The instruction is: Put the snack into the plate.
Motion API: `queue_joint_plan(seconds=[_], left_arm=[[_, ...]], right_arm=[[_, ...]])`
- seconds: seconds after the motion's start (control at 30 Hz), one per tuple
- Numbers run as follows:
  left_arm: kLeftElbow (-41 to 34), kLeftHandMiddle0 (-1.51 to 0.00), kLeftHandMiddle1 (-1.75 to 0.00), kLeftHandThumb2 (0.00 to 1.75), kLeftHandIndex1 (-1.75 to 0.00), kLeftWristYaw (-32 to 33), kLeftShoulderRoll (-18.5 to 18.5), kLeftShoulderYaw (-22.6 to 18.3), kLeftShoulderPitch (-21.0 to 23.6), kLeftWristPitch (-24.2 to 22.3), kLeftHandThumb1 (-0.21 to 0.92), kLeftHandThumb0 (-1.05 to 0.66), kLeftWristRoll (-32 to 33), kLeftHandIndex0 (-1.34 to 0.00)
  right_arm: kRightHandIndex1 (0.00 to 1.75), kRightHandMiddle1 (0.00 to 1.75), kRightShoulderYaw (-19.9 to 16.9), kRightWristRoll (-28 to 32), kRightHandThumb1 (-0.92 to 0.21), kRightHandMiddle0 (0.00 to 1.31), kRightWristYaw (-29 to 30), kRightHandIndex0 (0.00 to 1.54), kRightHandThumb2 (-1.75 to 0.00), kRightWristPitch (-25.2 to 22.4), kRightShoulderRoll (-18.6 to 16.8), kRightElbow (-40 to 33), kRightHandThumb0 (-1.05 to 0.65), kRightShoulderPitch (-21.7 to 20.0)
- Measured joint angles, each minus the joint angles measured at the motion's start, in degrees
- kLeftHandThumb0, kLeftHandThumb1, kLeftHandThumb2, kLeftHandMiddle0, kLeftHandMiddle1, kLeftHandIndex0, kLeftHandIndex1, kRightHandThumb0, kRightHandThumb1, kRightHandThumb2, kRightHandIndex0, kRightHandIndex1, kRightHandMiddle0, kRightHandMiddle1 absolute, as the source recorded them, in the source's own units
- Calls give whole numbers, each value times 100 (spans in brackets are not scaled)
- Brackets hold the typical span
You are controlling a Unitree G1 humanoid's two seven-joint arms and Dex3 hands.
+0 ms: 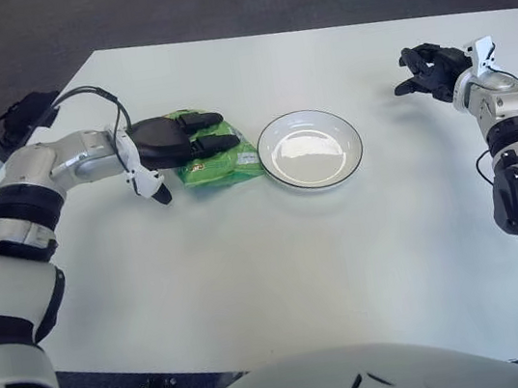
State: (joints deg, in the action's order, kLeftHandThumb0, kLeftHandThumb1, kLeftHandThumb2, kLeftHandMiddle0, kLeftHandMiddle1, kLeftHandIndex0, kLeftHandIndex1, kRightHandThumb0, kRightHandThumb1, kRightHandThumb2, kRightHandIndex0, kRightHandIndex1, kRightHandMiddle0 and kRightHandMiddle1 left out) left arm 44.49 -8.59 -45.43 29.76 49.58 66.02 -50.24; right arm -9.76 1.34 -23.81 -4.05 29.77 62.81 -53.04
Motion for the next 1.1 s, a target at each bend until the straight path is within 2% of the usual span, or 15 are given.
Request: queue_joint_plan(seconds=[0.17, 0.3, 0.33, 0.4, 0.43, 0.53, 0.6, 0.7, 0.8, 0.97, 1.07, 1.1], left_arm=[[255, -3, -2, 91, -33, -263, 57, 144, 142, 47, 28, -55, 246, 0], [422, -15, -8, 90, -47, -408, 176, 242, 263, -34, 32, -56, 320, 0], [459, -16, -18, 87, -54, -406, 209, 269, 291, -72, 34, -57, 317, 0], [520, -11, -85, 84, -111, -269, 274, 333, 341, -179, 39, -58, 227, 0], [552, -9, -106, 85, -131, -81, 306, 387, 363, -276, 40, -58, 135, 0], [674, -18, -140, 88, -160, 520, 418, 523, 412, -574, 39, -52, -127, -19], [773, -40, -137, 100, -167, 1011, 493, 623, 425, -824, 38, -27, -318, -36], [864, -46, -161, 121, -172, 1785, 576, 767, 407, -1236, 34, -9, -597, -45], [963, -50, -169, 130, -174, 2441, 614, 930, 391, -1544, 31, -3, -831, -50], [1194, -57, -173, 143, -175, 3876, 671, 1331, 392, -2210, 21, -1, -1376, -57], [1404, -61, -174, 150, -175, 4499, 715, 1510, 387, -2514, 15, 0, -1558, -62], [1459, -75, -154, 149, -175, 4657, 733, 1549, 385, -2587, 11, 0, -1577, -64]], right_arm=[[137, 175, 2, 32, -92, 20, -186, 36, -42, -45, 0, -228, 0, 137], [137, 175, 1, 102, -92, 20, -358, 36, -42, -89, 1, -407, 0, 254], [137, 175, 1, 135, -92, 20, -396, 36, -42, -107, 1, -441, 0, 277], [137, 175, 1, 164, -92, 19, -480, 37, -42, -145, 1, -519, 0, 324], [136, 175, 2, 183, -92, 19, -527, 37, -42, -160, 1, -567, 0, 351], [136, 175, 5, 223, -92, 19, -628, 37, -41, -227, 2, -718, 0, 445], [137, 175, 9, 243, -92, 18, -676, 38, -41, -283, 1, -823, 0, 513], [139, 175, 13, 261, -92, 15, -709, 39, -42, -393, -3, -1089, 0, 691], [142, 175, 15, 272, -92, 12, -735, 39, -43, -500, -10, -1330, 0, 884], [147, 175, 18, 282, -92, 7, -730, 38, -46, -648, -26, -1721, 0, 1328], [145, 175, 5, 384, -92, 7, -669, 39, -45, -730, -49, -2008, -1, 1544], [143, 175, 4, 399, -92, 8, -646, 40, -44, -773, -50, -2116, -1, 1601]])
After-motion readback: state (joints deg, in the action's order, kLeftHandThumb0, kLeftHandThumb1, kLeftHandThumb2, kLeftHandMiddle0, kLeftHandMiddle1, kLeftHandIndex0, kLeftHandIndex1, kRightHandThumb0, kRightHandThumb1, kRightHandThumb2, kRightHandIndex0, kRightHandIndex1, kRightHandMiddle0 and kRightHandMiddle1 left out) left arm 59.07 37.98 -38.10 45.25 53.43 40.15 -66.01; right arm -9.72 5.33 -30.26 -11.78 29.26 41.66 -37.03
